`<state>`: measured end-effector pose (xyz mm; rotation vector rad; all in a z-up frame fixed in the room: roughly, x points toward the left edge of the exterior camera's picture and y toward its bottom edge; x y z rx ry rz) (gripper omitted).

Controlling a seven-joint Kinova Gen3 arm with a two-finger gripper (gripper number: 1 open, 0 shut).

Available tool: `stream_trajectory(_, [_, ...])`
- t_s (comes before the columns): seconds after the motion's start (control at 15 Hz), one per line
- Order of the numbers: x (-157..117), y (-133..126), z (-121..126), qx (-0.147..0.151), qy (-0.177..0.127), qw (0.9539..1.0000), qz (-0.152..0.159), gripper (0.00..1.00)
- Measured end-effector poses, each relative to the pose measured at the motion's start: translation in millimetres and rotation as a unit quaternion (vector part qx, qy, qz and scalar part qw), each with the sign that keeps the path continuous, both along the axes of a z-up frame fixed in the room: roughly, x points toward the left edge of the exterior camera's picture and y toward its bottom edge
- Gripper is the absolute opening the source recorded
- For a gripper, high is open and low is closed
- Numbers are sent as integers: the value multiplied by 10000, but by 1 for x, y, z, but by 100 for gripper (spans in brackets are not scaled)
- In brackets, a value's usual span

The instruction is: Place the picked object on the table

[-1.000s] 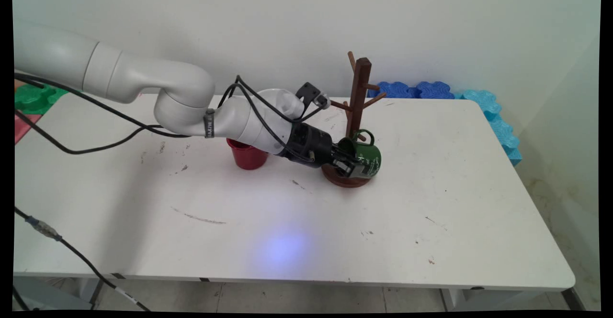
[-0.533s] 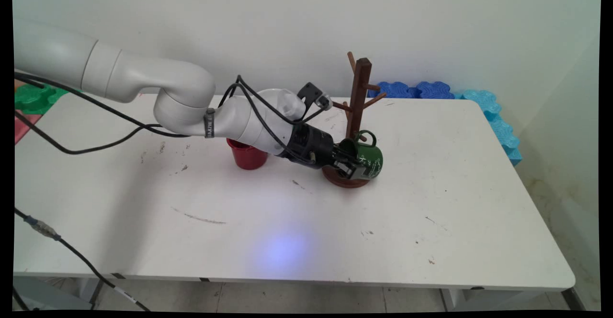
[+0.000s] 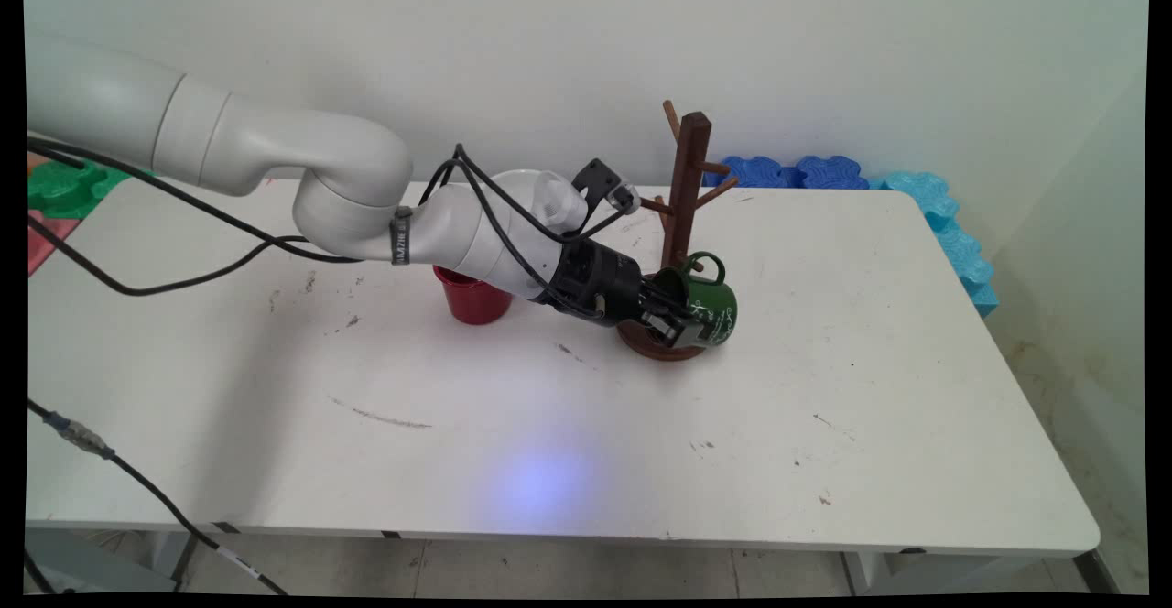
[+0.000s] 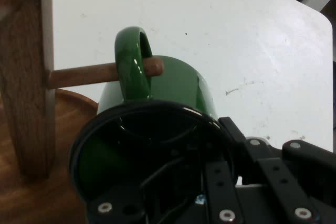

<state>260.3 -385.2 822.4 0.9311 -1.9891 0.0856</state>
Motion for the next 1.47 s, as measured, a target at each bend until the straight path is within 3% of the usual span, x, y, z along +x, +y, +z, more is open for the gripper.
stream_trajectory(1.47, [-7, 16, 4, -24, -71, 9995, -291, 0])
